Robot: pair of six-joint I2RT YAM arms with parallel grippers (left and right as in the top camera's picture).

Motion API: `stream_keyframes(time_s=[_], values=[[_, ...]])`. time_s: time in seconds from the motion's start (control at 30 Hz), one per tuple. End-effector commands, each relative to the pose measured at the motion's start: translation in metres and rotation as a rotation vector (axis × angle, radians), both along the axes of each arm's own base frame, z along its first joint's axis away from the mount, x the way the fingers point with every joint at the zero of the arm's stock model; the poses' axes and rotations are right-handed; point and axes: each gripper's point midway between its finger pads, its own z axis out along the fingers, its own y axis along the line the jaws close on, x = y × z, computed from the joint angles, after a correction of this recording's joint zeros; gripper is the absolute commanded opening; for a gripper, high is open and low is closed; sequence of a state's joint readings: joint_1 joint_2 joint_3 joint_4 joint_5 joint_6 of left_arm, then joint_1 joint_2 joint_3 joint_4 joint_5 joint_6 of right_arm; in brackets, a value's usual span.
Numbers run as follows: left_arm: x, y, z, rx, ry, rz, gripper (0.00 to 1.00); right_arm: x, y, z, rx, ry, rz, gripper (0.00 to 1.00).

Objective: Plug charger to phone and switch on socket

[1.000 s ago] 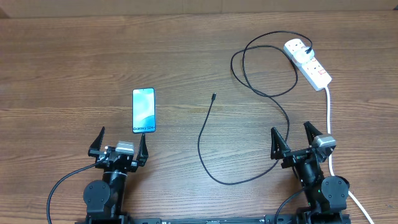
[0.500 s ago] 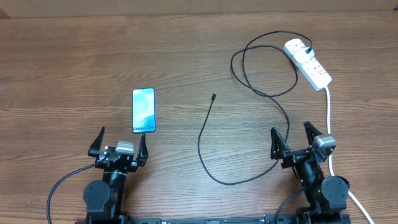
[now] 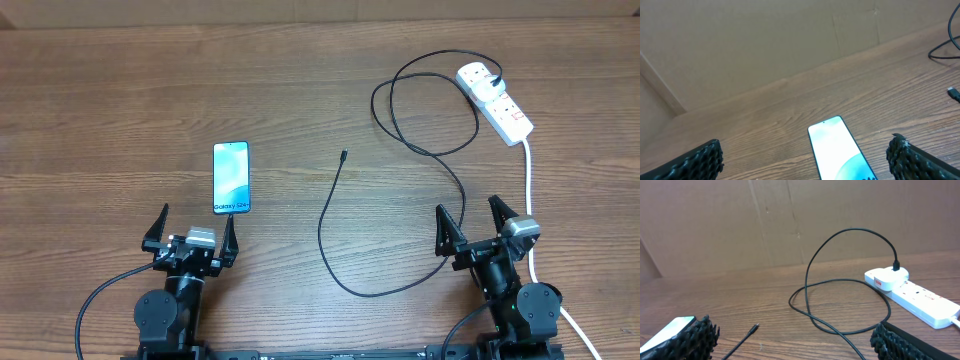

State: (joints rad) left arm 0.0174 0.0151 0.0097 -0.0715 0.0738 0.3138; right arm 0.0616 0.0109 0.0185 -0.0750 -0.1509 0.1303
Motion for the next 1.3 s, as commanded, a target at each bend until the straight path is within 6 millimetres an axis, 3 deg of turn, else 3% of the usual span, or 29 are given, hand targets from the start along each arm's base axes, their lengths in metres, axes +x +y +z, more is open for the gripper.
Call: stream_keyframes(time_s=[0.0, 1.1, 1.27], values=[[-0.0002, 0.0006, -0.0003, -0.014, -0.004, 0.005, 1.00, -0.0002, 0.0016, -0.0022, 0.003, -0.002, 0.007, 1.00], [-0.0001, 0.0010, 0.0011, 0.050, -0.013, 0.003, 1.00, -0.0002, 0.0016, -0.0021, 0.003, -0.002, 0.007, 1.00], [-0.0001, 0.0004, 0.0025, -0.058, -0.012, 0.006, 1.00, -0.0012, 0.0053, 0.0075, 0.006, -0.041, 0.029, 1.00]])
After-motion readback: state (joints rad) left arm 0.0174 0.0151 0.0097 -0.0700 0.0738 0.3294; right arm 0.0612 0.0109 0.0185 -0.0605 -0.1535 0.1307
